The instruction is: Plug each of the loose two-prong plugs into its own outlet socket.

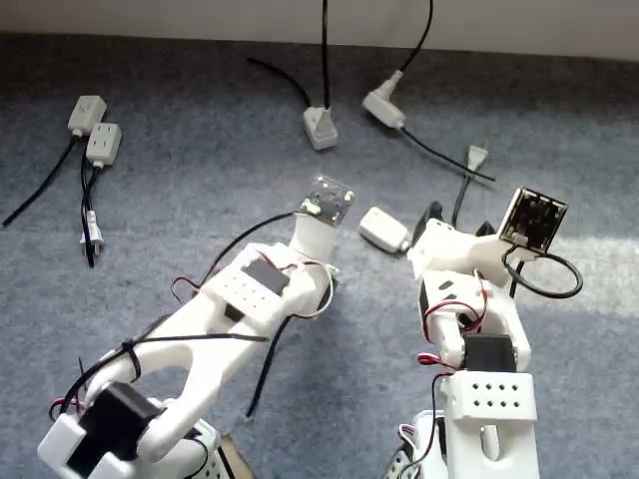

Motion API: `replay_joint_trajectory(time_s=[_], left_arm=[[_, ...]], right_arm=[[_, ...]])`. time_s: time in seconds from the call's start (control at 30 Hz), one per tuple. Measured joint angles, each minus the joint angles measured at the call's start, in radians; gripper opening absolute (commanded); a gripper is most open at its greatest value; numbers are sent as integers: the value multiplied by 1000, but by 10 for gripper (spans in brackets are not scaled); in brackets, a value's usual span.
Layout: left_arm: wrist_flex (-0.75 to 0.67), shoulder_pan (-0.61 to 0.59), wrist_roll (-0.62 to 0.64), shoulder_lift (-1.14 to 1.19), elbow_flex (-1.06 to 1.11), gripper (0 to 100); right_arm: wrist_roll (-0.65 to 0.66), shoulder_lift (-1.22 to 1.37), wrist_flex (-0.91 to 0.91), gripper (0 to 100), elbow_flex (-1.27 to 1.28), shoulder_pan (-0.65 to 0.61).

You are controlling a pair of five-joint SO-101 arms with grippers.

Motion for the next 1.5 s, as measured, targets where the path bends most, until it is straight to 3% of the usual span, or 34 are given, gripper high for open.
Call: replay_joint_trajectory(time_s=[0.33, 0.47, 0.63, 0.87, 1.07, 1.3, 1.5], left_arm=[[-744, 74, -2, -133, 411, 5], [-899, 75, -2, -135, 442, 5], [-1002, 114, 0, -135, 443, 5], [-1020, 210, -2, -135, 443, 5], [-1030, 199, -37, -135, 443, 5], [-1192, 195, -64, -133, 451, 5], [-1221, 190, -64, -133, 450, 5]], right_arm=[[2, 0, 0, 256, 0, -5], [2, 0, 0, 165, 0, -5], [2, 0, 0, 99, 0, -5], [15, 0, 0, 8, 0, -40], [130, 0, 23, 7, 0, -150], [141, -11, 34, 7, -2, -189], [141, 0, 37, 7, 0, -241]])
